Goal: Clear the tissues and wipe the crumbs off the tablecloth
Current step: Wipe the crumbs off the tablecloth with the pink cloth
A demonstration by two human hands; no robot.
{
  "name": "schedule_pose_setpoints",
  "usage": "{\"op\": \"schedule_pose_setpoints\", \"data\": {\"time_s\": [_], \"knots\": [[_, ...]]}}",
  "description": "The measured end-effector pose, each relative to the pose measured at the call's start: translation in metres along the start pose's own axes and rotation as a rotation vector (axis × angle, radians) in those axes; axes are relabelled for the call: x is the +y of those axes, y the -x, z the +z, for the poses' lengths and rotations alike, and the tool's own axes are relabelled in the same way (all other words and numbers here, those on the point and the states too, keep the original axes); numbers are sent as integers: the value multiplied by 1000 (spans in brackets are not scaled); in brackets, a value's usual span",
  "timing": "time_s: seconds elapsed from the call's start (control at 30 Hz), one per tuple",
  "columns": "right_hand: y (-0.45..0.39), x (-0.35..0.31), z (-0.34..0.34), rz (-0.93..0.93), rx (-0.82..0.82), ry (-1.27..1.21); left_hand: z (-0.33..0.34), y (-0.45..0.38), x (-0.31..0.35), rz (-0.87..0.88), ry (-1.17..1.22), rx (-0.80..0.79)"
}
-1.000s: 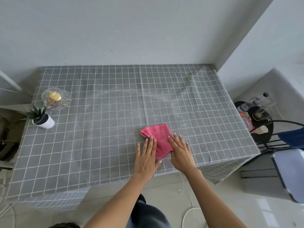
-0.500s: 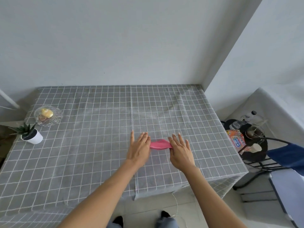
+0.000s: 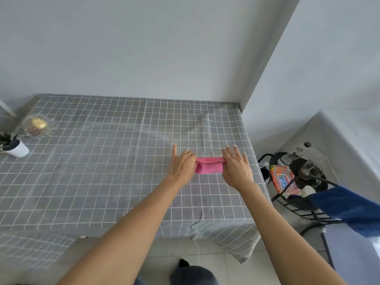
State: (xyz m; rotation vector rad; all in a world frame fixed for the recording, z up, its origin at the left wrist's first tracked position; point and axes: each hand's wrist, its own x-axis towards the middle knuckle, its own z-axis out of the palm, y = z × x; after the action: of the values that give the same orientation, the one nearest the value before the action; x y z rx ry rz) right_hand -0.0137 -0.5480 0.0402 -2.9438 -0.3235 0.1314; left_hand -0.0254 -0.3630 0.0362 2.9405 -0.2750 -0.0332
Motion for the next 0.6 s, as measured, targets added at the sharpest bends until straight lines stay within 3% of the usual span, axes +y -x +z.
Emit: {"op": "schedule_pose_setpoints", "data": {"time_s": [0.13,0.37,0.6], "knots": [[13,25,6,14,60,-4,13,-3,26,-18,-63,21],[78,45,75,3,-220,20,83,63,48,-16,-182,-248],[95,51,94,5,-260,-17,92,85,58,-69,-182,-301]]}}
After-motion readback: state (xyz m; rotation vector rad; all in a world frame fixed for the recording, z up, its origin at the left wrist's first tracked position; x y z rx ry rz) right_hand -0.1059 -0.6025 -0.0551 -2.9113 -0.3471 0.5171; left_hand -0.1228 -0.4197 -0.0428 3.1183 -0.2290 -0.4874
